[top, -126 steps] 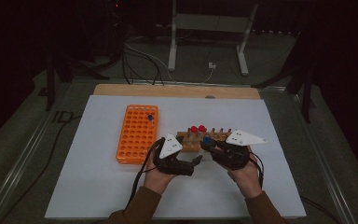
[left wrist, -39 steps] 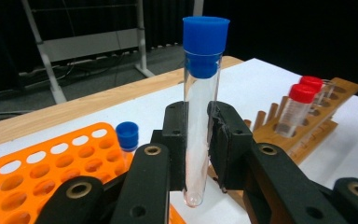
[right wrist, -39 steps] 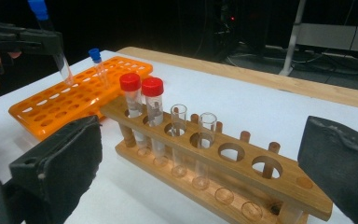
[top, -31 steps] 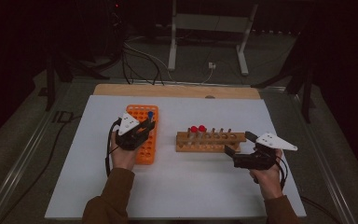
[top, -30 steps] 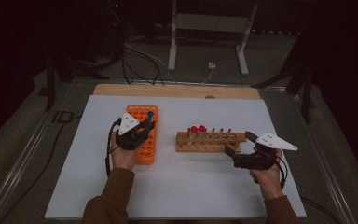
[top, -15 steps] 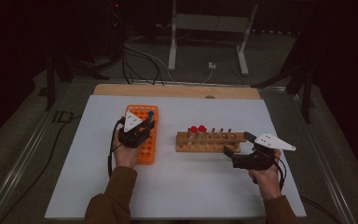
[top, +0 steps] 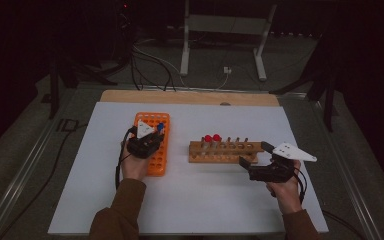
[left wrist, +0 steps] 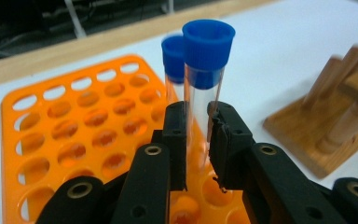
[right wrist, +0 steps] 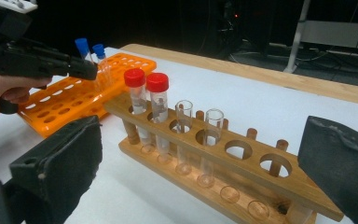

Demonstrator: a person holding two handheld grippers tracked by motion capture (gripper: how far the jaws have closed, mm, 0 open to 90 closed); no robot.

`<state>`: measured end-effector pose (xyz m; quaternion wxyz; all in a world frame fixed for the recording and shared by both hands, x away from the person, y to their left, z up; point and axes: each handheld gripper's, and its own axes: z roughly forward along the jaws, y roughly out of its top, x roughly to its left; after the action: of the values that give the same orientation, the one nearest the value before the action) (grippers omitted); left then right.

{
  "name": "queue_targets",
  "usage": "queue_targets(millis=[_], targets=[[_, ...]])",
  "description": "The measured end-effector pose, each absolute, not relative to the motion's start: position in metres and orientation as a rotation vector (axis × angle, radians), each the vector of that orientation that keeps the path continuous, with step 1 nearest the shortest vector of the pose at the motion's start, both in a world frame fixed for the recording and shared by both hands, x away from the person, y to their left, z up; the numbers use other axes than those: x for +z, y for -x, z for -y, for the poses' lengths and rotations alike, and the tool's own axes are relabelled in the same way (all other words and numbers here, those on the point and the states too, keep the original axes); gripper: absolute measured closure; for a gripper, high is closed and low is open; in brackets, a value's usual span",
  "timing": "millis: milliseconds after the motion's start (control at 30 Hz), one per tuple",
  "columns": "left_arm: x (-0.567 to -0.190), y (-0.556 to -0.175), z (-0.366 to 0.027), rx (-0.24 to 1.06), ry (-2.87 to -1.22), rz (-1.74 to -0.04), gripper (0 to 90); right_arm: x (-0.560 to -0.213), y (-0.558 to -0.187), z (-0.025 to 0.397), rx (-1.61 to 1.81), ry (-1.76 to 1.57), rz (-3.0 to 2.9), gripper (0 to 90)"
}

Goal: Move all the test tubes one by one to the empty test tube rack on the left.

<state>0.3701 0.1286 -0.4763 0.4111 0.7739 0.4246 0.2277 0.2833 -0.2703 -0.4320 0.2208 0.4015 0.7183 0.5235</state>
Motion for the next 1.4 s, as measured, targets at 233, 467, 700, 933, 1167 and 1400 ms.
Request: queue_targets(millis=[233, 467, 700, 933, 1167, 1400], targets=[[-0.483, -0.375, -0.128, 0.506, -2.012, -1.118, 78.2, -0.433, -0.283, 0.269, 1.446, -1.103, -1.995, 0.2], [-0.484, -0.375, -0.127, 0.504, -2.024, -1.123, 78.1, -0.434, -0.283, 0.266, 1.443, -1.096, -2.006, 0.2], [-0.486, -0.373, -0.127, 0.499, -2.000, -1.125, 68.3, -0.434, -0.283, 0.265, 1.445, -1.091, -2.012, 0.2], [-0.482, -0.366, -0.132, 0.498, -1.933, -1.112, 56.8, -0.433, -0.284, 0.266, 1.445, -1.094, -2.009, 0.2], [-0.471, -0.358, -0.138, 0.466, -1.847, -1.094, 46.9, -0.433, -0.285, 0.263, 1.438, -1.089, -2.015, 0.2], [-0.461, -0.345, -0.138, 0.477, -1.776, -1.100, 22.8, -0.429, -0.286, 0.263, 1.432, -1.084, -2.023, 0.4]])
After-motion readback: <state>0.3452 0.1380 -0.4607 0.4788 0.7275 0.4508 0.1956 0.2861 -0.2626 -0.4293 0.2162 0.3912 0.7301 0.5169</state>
